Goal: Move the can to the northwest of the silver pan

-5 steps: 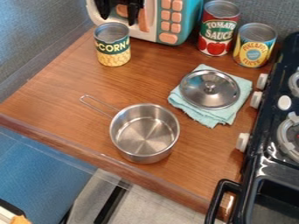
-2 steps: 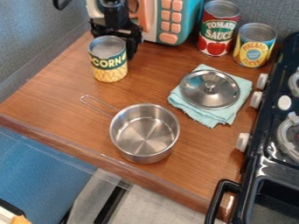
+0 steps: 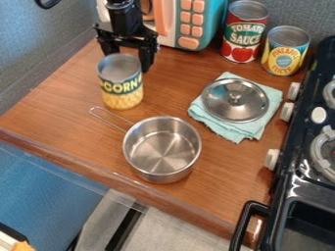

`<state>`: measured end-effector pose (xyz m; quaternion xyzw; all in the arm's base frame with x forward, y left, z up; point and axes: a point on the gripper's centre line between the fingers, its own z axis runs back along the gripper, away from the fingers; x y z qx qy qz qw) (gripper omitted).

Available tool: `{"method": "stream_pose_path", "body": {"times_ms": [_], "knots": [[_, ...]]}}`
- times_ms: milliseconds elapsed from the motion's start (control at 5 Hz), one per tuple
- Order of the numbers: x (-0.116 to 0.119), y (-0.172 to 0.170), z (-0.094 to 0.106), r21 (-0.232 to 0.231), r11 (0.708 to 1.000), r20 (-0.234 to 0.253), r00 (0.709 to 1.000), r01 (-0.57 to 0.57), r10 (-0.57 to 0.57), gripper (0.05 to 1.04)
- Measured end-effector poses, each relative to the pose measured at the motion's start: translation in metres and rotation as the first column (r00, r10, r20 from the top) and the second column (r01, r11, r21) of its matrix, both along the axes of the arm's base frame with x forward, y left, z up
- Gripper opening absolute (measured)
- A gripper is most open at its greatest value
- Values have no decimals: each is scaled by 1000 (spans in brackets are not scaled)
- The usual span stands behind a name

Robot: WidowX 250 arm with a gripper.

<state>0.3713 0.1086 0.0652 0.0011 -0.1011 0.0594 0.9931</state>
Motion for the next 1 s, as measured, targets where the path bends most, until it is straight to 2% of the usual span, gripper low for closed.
{"method": "stream_pose_path", "body": {"times_ms": [400,600,800,1000], "knots": [[-30,-10,12,-17,998,11,998,61,-61,1001],[-27,-4,22,-29,999,36,999,33,-32,1001],[-15,-1,48,-34,999,76,997,11,-8,1001],[-15,-9,62,-38,999,76,997,28,-25,1001]]}}
